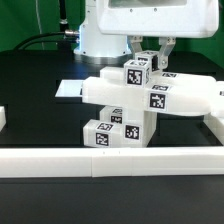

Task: Assemble chair

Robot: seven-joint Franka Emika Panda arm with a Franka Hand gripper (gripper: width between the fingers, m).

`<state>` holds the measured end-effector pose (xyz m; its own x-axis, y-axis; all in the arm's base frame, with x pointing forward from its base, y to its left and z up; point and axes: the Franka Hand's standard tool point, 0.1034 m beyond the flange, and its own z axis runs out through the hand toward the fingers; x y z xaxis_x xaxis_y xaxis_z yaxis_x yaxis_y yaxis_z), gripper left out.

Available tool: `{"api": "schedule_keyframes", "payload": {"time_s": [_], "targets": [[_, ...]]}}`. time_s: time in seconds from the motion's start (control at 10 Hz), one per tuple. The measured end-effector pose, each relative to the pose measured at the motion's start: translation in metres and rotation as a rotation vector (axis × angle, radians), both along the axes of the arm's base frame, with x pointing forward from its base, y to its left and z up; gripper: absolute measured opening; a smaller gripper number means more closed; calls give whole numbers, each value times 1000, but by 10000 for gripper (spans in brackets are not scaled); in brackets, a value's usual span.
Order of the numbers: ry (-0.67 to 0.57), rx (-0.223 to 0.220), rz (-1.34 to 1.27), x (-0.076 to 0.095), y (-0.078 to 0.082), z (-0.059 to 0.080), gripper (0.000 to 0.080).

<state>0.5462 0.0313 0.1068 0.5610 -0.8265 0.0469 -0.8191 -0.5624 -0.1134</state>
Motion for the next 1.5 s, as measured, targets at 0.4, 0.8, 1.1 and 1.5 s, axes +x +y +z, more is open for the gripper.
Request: {"api": "schedule_keyframes", "payload": {"time_s": [0.4, 0.8, 1.1, 1.5], "targets": [[3, 37, -205, 0, 0, 0, 266], [15, 43, -186, 1, 2, 1, 593], [1, 25, -27, 4, 5, 4, 646], [-7, -16, 293, 5, 1, 4, 649]]}}
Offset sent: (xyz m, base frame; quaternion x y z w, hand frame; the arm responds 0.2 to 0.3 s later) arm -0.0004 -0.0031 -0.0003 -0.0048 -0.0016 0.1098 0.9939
